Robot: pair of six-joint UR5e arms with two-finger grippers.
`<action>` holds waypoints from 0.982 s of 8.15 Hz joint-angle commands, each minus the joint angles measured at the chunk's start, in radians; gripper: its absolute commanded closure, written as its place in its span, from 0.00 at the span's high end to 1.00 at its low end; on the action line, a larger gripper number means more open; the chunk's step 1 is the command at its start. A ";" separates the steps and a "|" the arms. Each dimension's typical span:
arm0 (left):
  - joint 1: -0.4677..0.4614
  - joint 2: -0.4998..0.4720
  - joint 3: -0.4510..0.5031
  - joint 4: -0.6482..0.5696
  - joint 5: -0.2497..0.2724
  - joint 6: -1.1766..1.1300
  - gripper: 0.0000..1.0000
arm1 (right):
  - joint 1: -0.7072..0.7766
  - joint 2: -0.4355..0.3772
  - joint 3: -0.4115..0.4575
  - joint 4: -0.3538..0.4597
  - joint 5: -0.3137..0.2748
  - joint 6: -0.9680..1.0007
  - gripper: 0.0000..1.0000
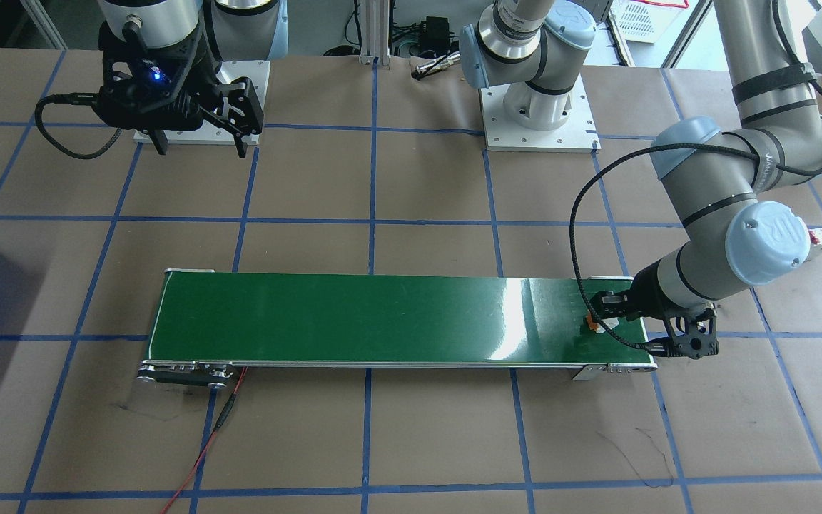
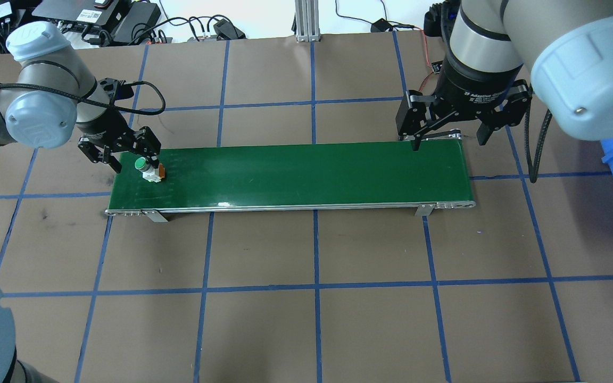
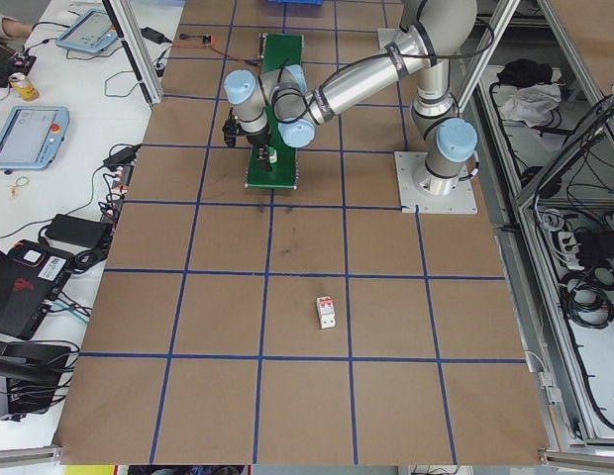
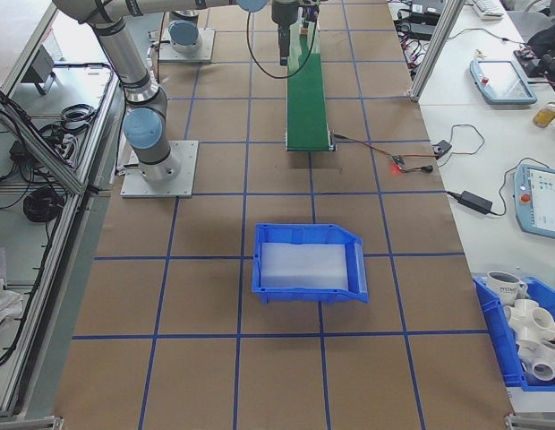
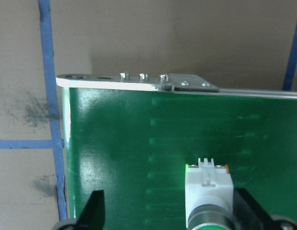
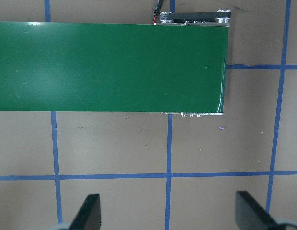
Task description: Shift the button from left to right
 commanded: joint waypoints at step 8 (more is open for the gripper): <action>-0.226 0.057 0.453 -0.350 0.021 -0.152 1.00 | 0.000 0.000 0.000 0.000 -0.001 -0.001 1.00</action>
